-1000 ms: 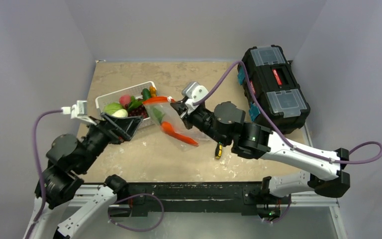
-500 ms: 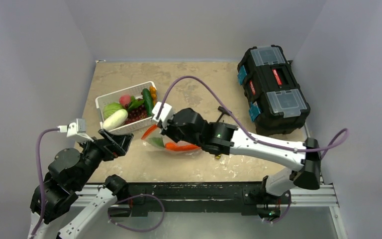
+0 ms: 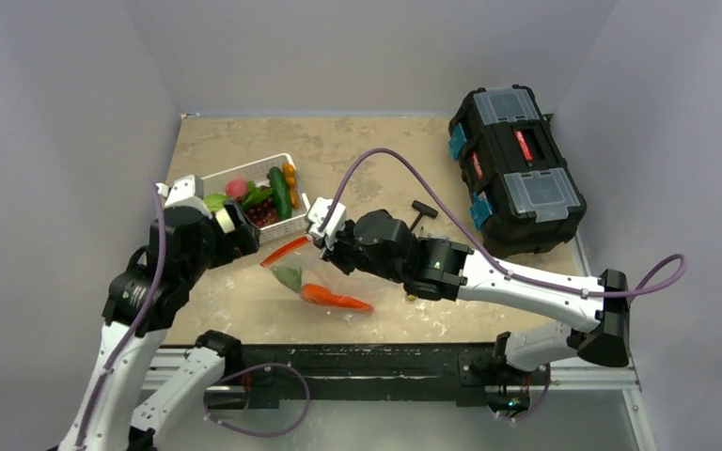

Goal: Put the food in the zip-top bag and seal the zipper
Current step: Adjust the zipper food storage bag at the center of the board, then pick up the fake vegetable from the bin.

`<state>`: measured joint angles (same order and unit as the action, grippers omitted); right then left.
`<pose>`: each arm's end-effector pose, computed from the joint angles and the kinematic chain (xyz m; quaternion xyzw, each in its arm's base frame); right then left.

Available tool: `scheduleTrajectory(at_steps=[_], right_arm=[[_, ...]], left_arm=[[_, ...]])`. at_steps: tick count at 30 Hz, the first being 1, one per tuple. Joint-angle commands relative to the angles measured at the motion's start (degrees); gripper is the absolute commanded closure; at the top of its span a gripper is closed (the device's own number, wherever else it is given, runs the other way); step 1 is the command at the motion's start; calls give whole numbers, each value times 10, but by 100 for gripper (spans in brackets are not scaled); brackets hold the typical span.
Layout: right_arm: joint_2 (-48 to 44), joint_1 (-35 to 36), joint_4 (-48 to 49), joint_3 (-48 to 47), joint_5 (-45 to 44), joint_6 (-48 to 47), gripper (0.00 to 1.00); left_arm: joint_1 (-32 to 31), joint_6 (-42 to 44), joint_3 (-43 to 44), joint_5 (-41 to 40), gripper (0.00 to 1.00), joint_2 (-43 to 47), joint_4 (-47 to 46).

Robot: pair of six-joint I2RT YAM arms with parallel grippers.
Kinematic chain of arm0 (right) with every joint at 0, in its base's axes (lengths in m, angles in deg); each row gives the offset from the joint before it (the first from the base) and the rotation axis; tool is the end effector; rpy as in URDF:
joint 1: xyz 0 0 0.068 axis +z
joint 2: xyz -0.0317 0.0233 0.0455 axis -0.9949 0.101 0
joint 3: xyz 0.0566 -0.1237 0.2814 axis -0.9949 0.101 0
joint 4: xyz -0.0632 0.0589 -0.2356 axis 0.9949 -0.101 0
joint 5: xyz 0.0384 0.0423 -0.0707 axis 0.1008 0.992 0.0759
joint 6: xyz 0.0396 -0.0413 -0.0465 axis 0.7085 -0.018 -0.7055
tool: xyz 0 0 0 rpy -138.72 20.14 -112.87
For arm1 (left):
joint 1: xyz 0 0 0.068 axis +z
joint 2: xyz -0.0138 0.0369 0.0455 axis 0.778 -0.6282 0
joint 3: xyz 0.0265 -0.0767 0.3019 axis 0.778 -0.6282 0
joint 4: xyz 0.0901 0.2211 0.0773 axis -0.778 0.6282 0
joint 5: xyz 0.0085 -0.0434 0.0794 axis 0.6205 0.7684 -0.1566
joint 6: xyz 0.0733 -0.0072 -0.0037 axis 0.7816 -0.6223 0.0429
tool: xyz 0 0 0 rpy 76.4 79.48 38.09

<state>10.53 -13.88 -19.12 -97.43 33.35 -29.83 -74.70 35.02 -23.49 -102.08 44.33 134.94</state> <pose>0.1201 0.2989 0.4098 -0.4553 0.6655 0.2383 0.5412 0.0762 -0.0164 0.3800 -0.1521 0.8609 -0.1371 0.4657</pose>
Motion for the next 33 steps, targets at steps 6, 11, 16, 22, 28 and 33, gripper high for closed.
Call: scheduleTrajectory(at_steps=[6, 11, 16, 22, 28, 33], right_arm=[[-57, -3, 26, 23, -3, 10, 100], [-71, -3, 36, 31, 18, 13, 100], [-75, -3, 38, 32, 28, 14, 100], [-84, -3, 43, 37, 49, 18, 100], [-87, -3, 43, 35, 57, 20, 100], [-92, -3, 44, 37, 62, 20, 100]], left_arm=[[262, 46, 36, 184, 4, -204, -93], [264, 174, 105, 149, 18, -365, -87], [256, 266, 95, 6, 16, -418, -91], [254, 349, 16, 89, 12, -405, -216], [223, 434, 62, 25, 13, -497, -194], [206, 464, 74, -26, 18, -529, -222]])
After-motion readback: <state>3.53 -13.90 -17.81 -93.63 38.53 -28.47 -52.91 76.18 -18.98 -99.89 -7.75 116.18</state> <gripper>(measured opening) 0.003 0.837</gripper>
